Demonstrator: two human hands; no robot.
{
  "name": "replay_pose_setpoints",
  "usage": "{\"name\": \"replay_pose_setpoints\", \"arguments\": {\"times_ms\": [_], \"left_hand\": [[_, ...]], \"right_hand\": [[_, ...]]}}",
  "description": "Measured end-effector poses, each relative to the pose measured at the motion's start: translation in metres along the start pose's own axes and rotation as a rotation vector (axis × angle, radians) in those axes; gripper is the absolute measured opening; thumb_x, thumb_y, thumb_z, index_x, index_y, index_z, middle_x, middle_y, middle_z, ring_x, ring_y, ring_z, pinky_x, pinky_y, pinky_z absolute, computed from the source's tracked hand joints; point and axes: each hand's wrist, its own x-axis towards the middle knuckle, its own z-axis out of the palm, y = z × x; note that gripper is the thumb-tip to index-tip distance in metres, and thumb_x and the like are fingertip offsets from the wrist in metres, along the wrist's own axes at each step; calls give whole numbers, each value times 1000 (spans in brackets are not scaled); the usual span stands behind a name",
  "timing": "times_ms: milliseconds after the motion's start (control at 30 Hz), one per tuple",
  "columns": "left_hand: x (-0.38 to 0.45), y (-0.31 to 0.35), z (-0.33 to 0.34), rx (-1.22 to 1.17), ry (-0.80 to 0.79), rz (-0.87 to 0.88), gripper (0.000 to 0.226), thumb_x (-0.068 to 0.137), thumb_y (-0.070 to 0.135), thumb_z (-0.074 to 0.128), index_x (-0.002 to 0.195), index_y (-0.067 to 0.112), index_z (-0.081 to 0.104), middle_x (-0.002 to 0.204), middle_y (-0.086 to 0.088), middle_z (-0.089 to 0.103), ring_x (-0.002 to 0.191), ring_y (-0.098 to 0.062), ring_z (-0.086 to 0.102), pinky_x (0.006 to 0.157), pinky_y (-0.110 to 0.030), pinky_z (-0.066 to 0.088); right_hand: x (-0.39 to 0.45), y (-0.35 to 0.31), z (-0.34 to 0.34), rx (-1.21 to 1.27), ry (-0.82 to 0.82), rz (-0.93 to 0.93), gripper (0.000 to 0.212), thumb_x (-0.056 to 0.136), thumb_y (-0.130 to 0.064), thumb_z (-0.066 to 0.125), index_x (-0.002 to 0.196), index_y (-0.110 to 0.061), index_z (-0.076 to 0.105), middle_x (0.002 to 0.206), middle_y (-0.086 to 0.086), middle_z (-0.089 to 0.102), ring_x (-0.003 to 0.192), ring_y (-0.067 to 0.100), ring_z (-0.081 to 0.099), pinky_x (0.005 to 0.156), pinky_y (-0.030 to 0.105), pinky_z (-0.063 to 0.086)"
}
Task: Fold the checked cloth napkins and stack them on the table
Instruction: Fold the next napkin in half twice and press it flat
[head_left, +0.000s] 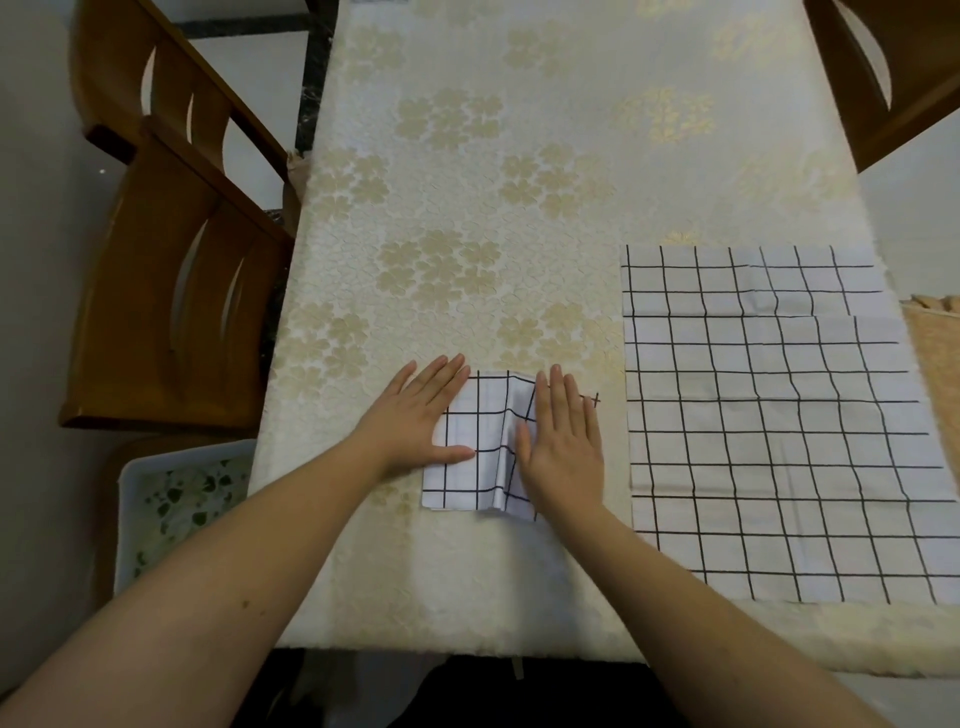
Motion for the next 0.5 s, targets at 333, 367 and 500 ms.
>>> {"name": "replay_pose_setpoints", "arguments": {"times_ms": [333,367,500], "left_hand": [[3,-2,4,23,-10,1,105,80,88,19,151,24,-23,159,7,-29,145,-9,-26,121,-42,-8],[3,-2,4,25,-16,3,105,79,88,19,151,24,-24,158,7,-30,145,-9,-27,121,-42,-8],[3,-3,2,30,-33,19,106,79,88,20,150,24,-26,158,7,-31,145,-10,-28,121,-43,-7]], "right_hand": [[-16,-16,17,18,-107,-71,66,102,-48,21,156,-13,7,164,4,4,151,16,-2,121,35,-2],[-18,-6,19,3,-127,-60,69,101,-51,21,156,-13,6,165,4,1,151,16,-4,121,35,-2],[-28,28,11,-47,-187,-83,76,99,-62,16,156,-19,-7,163,-1,-16,149,13,-19,121,36,-8]]}}
